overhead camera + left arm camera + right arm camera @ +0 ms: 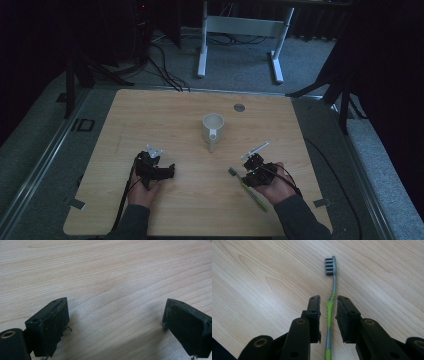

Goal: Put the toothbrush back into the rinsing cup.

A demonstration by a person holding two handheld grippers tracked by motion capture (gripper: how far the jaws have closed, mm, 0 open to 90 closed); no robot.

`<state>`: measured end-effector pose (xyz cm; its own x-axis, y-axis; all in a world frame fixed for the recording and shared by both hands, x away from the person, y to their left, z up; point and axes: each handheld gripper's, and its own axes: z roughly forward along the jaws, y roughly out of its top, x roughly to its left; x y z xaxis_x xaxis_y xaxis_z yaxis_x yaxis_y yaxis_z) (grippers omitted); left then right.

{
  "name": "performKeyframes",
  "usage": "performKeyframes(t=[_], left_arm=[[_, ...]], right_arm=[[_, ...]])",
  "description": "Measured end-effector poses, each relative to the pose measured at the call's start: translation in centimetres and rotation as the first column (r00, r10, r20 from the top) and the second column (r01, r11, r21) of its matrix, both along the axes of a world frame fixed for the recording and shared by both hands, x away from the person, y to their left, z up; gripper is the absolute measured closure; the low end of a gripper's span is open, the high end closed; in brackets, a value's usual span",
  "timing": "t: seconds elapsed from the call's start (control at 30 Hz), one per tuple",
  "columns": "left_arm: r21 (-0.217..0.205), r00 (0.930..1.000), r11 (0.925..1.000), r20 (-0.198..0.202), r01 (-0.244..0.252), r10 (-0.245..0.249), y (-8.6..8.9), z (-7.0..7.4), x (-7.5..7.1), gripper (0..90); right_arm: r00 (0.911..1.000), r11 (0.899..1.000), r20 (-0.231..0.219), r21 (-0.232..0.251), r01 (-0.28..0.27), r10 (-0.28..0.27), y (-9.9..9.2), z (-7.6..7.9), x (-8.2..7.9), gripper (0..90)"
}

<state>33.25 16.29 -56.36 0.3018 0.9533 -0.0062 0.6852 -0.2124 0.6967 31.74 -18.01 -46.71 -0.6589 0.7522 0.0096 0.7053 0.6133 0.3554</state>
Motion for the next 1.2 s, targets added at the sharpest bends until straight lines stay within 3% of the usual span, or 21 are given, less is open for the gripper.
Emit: performKeyframes(t=[1.2], left_arm=[[0.000,1.0000,1.0000,0.000,0.000,0.000,0.0,0.0,0.0,7.3]], right_arm=[[0.9936,0.995,-0.108,-0.090,-0.042,0.032,1.0,-0.9,1.1,75.2]])
